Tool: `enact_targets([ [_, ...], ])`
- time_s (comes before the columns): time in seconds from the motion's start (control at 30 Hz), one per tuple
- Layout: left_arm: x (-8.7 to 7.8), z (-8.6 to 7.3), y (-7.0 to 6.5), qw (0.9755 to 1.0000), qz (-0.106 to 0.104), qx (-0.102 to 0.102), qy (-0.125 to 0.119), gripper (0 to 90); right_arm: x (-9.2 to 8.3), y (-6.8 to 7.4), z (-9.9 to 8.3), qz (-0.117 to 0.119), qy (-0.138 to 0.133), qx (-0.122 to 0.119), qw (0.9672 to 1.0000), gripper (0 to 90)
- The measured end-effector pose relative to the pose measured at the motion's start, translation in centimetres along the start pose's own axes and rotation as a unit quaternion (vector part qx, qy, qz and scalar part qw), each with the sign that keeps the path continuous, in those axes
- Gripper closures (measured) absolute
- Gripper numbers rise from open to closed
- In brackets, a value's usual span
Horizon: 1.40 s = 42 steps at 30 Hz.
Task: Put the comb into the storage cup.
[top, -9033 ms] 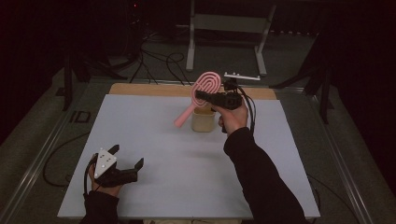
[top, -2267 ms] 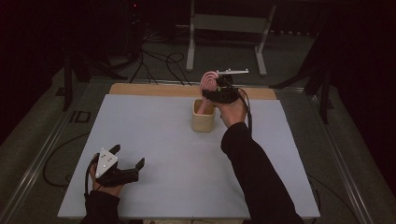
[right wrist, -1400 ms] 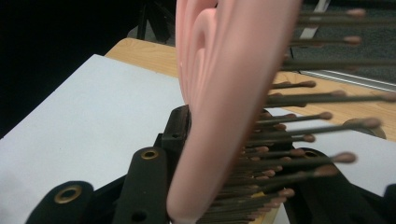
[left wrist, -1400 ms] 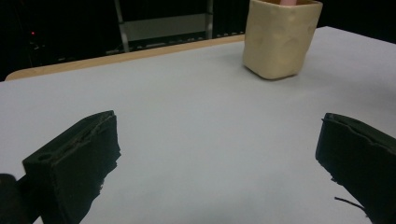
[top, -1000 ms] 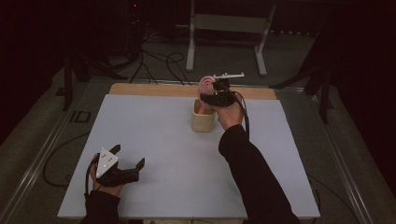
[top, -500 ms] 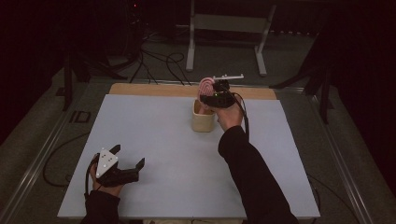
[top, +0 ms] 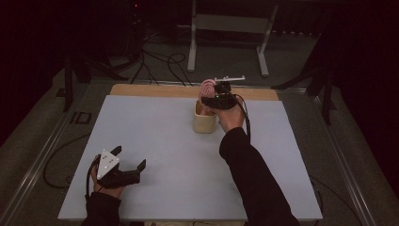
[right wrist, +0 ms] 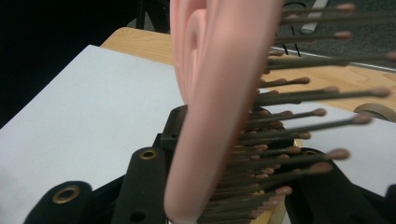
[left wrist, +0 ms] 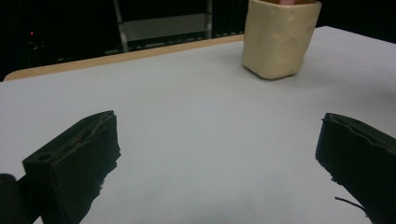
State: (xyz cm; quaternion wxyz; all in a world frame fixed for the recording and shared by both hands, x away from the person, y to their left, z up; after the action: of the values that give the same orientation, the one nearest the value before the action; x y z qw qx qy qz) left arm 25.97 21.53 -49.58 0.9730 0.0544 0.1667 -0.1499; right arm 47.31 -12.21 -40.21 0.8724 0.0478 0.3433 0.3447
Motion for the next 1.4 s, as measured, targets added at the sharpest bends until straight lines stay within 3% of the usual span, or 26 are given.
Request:
enact_targets([
  [1.4,0.1,0.0,-0.1,1.0,-0.002,0.002,0.001,0.2,0.7,-1.7,-0.3,0.003,-0.018,0.044,0.9989,62.0],
])
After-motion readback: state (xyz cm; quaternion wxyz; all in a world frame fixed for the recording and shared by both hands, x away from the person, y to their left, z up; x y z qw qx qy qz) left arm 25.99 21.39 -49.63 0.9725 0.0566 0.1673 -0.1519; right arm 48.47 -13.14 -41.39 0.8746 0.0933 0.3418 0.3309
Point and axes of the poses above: each handheld gripper's, and its own axes: x roughly forward along the jaws, z roughly out of its top, y roughly to its left, the point moved 1 cm from there along x, roughly forward along the jaws, and after that the axes turned 10 degrees about z, right-handed, at the moved point
